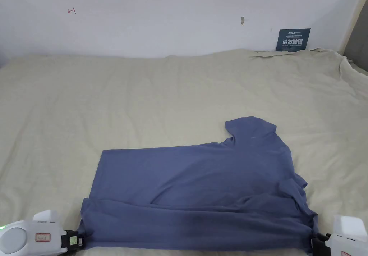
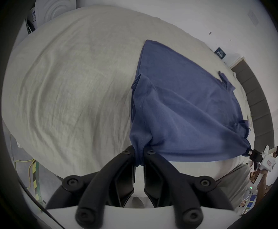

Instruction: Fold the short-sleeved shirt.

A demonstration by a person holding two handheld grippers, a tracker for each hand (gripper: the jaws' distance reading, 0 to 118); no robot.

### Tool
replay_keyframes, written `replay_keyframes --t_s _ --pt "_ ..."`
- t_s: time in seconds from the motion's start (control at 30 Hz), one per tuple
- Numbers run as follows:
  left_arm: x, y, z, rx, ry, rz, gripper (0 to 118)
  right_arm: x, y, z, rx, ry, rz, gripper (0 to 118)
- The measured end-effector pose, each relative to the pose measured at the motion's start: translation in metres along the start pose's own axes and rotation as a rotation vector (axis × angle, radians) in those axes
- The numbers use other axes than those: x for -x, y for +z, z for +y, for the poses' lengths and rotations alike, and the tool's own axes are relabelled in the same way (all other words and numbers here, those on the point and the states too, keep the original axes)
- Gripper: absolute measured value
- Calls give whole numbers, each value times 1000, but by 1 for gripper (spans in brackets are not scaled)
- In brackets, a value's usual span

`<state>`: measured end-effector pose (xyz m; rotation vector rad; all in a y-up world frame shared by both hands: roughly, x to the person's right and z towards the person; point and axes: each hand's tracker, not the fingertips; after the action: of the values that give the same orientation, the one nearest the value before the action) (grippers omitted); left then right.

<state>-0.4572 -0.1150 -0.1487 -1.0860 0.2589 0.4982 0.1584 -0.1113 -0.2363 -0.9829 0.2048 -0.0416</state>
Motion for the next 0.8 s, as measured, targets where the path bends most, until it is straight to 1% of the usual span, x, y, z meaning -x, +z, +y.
replay_keyframes --t_s 0.1,0.17,0.2,0.27,0.3,0.33,0.37,0.4,0.43,0.47,0.5,0.53,0.6,0.73,0.8 --pt "-6 -11 -7 20 -32 43 7 1 -21 -6 57 -13 -34 6" --pt "-7 -15 -11 21 -33 60 8 2 -27 -9 65 -15 -40 6" --pt "-8 -14 -12 11 -27 66 8 13 -19 -9 63 -14 -44 6" --pt "-11 -10 -11 5 -19 73 8 17 -11 -5 60 -16 -52 7" --pt "-13 -7 -11 2 -19 76 11 19 -6 -3 50 -15 -52 9" --pt "-16 -4 -11 -3 -16 86 24 22 2 0 38 -1 -57 16" --pt "-20 -2 -10 -4 -22 110 40 24 9 3 23 10 -66 29" --pt "-22 2 -10 -12 -38 124 61 27 17 7 -2 19 -72 51" --pt "-25 6 -8 -23 -50 130 87 25 24 13 -28 23 -65 69" --pt "-28 11 -7 -36 -58 136 105 23 29 19 -60 24 -53 82" --pt "-32 17 -3 -59 -62 152 114 25 39 25 -107 18 -38 90" --pt "-36 25 1 -99 -59 168 117 28 52 32 -158 12 -16 90" --pt "-47 43 9 -174 -62 168 117 35 75 47 -246 12 12 90" --pt "-74 84 23 -370 -101 131 117 58 116 73 -424 51 23 90" --pt "-89 103 31 -464 -122 129 117 69 133 82 -513 56 16 91"
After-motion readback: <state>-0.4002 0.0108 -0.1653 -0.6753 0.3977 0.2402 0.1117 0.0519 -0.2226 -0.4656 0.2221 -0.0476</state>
